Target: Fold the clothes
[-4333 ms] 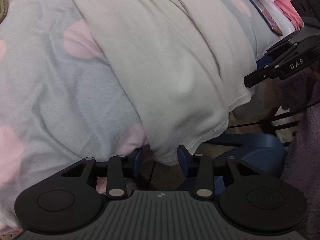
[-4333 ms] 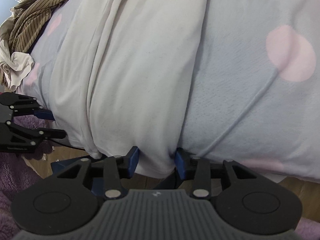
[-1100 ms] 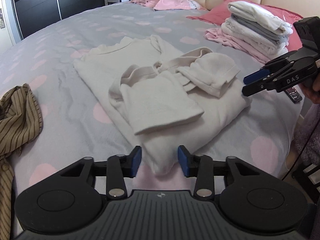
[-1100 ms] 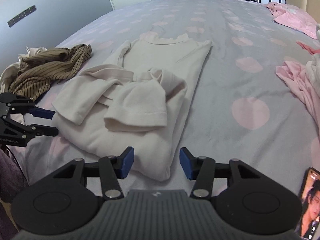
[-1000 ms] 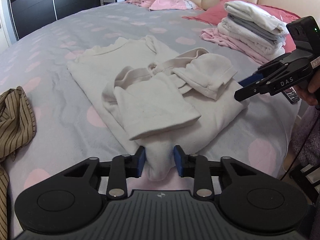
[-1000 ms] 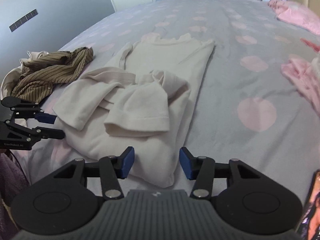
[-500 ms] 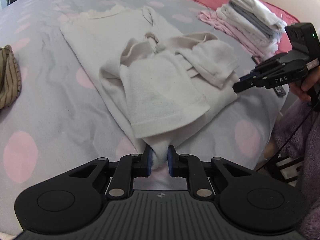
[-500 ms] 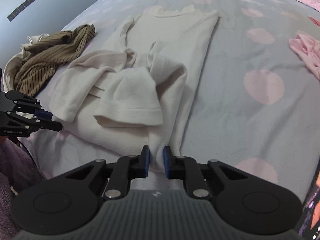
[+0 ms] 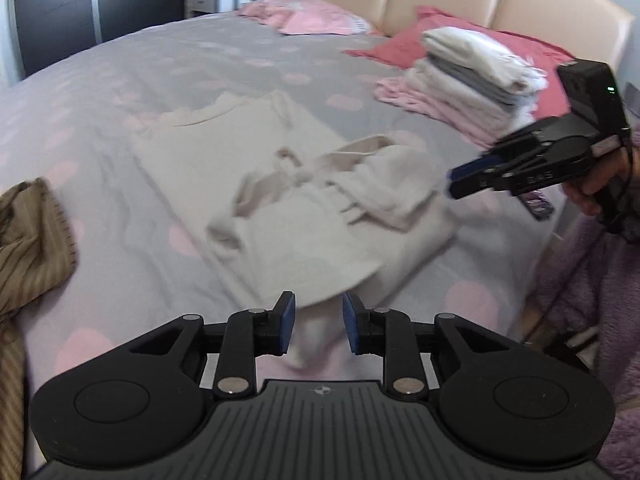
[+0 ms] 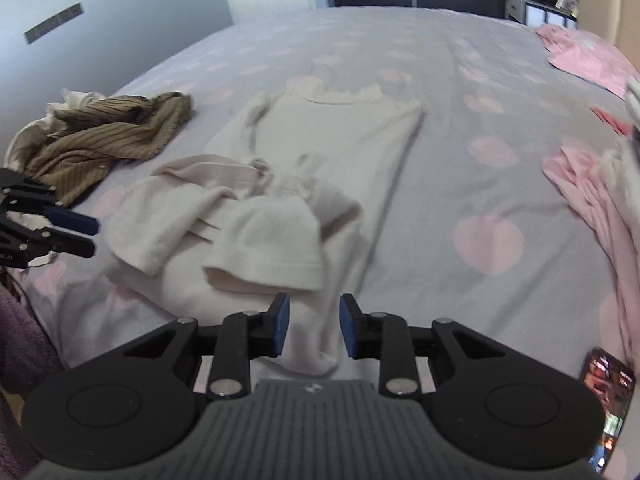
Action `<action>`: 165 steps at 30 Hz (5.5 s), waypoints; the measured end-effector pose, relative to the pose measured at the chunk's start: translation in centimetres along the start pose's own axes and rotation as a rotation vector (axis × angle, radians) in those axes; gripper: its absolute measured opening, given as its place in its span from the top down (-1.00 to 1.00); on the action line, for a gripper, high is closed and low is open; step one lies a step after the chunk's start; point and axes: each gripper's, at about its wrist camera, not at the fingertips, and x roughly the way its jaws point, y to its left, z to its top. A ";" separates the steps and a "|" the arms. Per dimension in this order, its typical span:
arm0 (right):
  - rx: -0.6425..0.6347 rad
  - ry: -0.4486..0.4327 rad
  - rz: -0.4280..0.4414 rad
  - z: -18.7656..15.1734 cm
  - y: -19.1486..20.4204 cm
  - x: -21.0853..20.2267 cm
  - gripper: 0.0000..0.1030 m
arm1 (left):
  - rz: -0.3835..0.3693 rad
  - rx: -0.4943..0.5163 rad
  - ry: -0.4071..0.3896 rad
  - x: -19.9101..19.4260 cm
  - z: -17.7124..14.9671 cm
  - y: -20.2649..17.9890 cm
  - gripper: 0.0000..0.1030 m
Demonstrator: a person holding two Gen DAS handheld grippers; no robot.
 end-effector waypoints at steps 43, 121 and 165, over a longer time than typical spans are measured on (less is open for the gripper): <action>0.171 0.039 -0.009 9.6 -1.9 7.1 0.38 | 0.176 -0.086 -0.036 7.7 8.5 5.2 0.51; -1.042 0.043 -0.374 -6.6 9.7 8.1 0.28 | 0.544 0.923 0.075 11.4 -5.2 -7.9 0.16; -0.847 0.244 0.124 -6.5 11.8 -2.1 0.31 | 0.006 0.487 0.207 1.7 -4.8 -7.7 0.15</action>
